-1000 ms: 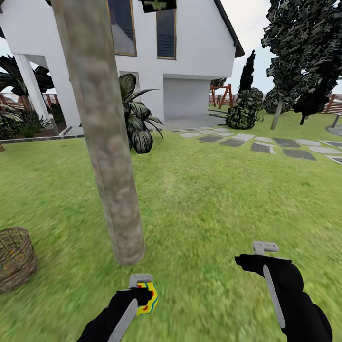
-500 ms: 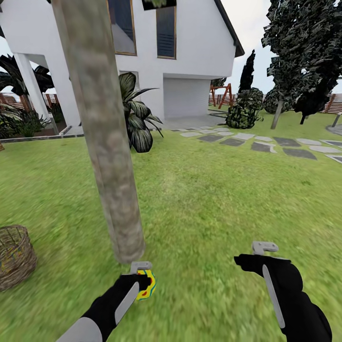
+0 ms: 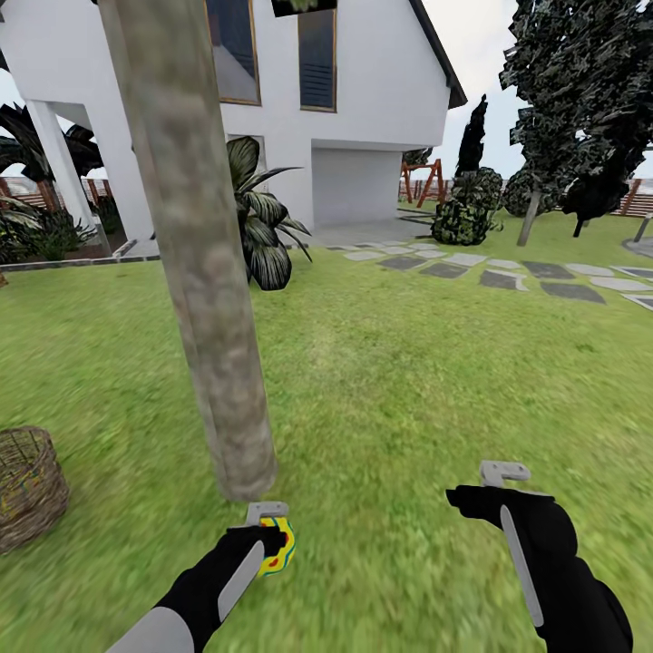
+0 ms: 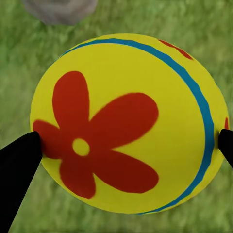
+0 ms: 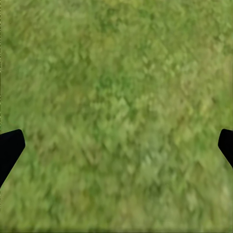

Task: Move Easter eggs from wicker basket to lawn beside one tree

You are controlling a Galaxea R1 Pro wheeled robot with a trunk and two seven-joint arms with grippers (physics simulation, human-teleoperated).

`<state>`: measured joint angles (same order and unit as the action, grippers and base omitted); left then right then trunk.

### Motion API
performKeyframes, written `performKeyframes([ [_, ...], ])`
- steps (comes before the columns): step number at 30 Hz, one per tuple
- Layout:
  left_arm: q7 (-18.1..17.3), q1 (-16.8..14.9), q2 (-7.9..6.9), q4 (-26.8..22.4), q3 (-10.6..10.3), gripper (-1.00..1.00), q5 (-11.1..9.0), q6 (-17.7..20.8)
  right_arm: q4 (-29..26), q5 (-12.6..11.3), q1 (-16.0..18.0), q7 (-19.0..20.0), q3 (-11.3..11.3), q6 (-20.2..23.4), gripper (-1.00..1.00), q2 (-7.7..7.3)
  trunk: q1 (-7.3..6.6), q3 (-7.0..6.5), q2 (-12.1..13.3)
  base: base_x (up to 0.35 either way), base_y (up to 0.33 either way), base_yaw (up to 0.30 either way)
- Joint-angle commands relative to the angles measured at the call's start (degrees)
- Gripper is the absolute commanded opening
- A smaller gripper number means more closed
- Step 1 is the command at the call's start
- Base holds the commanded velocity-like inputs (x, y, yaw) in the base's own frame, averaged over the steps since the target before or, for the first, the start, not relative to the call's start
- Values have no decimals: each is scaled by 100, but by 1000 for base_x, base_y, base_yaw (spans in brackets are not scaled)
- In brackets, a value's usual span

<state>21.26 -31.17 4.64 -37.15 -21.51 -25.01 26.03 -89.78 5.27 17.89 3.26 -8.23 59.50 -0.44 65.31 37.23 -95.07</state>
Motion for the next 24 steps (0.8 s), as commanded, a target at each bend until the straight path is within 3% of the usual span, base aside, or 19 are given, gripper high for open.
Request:
performKeyframes([
  [1,56,-4,-5,-9,-29,-100,-64,14,-5,53,4,34,6,26,100,3,22,24,-43,0,0,0],
  [10,57,-3,-9,56,-24,-100,-59,-61,-4,53,4,34,51,26,100,145,219,185,-404,0,0,0],
  [19,49,-3,-10,67,-28,-100,-62,-89,-4,53,4,34,42,18,100,166,417,347,-765,0,0,0],
  [24,-382,-10,-4,576,-34,-100,-42,-140,-41,53,4,34,28,17,100,164,527,437,-966,0,0,0],
])
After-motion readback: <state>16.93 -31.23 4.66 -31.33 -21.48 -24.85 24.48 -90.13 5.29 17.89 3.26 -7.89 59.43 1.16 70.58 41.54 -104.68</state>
